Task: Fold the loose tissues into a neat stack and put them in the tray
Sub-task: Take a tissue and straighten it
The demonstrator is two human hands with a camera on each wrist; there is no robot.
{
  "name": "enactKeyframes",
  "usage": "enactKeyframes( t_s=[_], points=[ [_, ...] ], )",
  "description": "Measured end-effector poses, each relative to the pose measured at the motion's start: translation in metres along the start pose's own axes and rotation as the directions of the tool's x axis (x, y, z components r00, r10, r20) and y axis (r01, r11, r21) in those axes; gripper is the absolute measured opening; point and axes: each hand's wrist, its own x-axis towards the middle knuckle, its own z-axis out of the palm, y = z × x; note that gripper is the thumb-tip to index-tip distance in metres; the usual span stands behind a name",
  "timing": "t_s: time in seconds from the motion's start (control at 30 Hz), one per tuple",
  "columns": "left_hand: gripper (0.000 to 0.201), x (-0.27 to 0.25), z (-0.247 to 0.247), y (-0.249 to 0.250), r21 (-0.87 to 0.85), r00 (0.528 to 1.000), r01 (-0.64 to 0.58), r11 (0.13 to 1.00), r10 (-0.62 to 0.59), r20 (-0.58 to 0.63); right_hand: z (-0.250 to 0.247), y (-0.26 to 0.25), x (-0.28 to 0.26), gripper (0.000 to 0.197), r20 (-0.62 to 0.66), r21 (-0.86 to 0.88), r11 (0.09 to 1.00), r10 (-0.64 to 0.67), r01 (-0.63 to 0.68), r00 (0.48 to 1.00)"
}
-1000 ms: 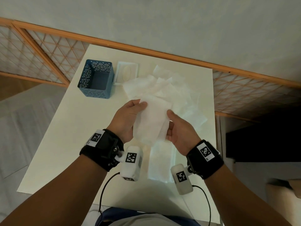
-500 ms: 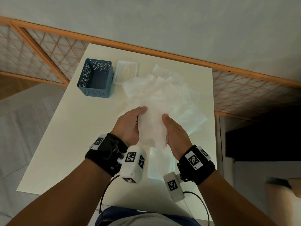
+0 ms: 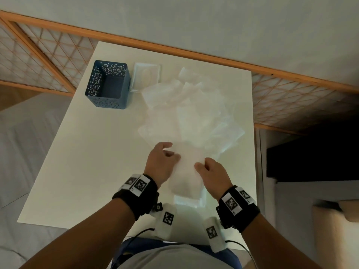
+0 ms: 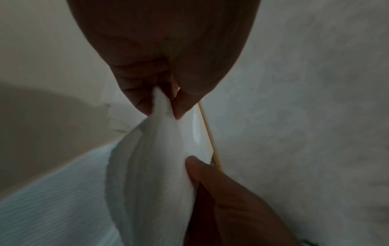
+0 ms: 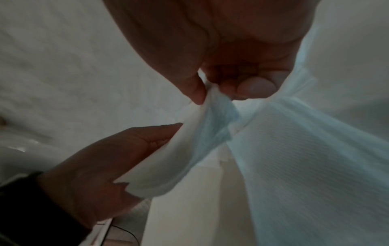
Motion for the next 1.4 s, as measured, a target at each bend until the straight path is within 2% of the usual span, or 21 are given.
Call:
enactKeyframes(
  t_s=[0.07,0.23,0.4,0.6,0.77,0.87,1.0,1.03,1.13,1.23,1.33,1.4],
  points=[
    [0.028,0.001,0.006,-0.020,0.091,1.000,0.026,0.996,-0.026,0.001,0.006,0.019,-0.003,0.013,-0.020,-0.064,0.997,0.038,-0.039,0.999],
    [0.016,0.009,0.019,-0.054,0.289,0.999,0.039,0.957,-0.041,0.001,0.020,0.059,-0.001,0.013,-0.076,-0.151,0.981,0.111,-0.121,0.991],
    [0.013,0.012,0.028,-0.067,0.312,0.998,0.055,0.948,-0.053,-0.015,0.020,0.070,0.004,0.019,-0.127,-0.236,0.958,0.135,-0.162,0.983],
    [0.014,0.019,0.033,-0.065,0.303,0.998,0.019,0.953,-0.002,-0.058,0.017,0.066,0.013,0.019,-0.173,-0.224,0.963,0.114,-0.152,0.978],
    [0.017,0.026,0.032,-0.068,0.340,0.997,0.048,0.939,-0.027,-0.068,0.017,0.066,0.023,0.021,-0.170,-0.233,0.958,0.129,-0.167,0.977],
    [0.025,0.023,0.029,-0.072,0.380,0.994,0.094,0.920,-0.064,-0.091,0.017,0.070,0.026,0.018,-0.182,-0.219,0.955,0.164,-0.202,0.969],
    [0.030,0.020,0.026,-0.078,0.415,0.987,0.159,0.896,-0.135,-0.088,0.016,0.072,0.026,0.046,-0.246,-0.128,0.954,0.236,-0.273,0.940],
    [0.028,0.020,0.026,-0.078,0.422,0.987,0.159,0.893,-0.139,-0.079,0.016,0.072,0.026,0.047,-0.249,-0.133,0.946,0.257,-0.296,0.934],
    [0.019,0.018,0.029,-0.077,0.408,0.991,0.130,0.903,-0.125,-0.041,0.021,0.077,0.030,0.030,-0.240,-0.187,0.944,0.224,-0.271,0.945],
    [0.009,0.015,0.034,-0.074,0.403,0.995,0.100,0.910,-0.104,-0.013,0.028,0.077,0.031,0.031,-0.202,-0.224,0.947,0.188,-0.232,0.961],
    [0.016,0.013,0.038,-0.072,0.430,0.997,0.075,0.900,-0.076,-0.014,0.032,0.071,0.028,0.025,-0.179,-0.246,0.944,0.180,-0.221,0.967],
    [0.017,0.014,0.039,-0.071,0.443,0.998,0.067,0.894,-0.067,-0.016,0.032,0.068,0.027,0.028,-0.165,-0.253,0.940,0.193,-0.231,0.967]
  ],
)
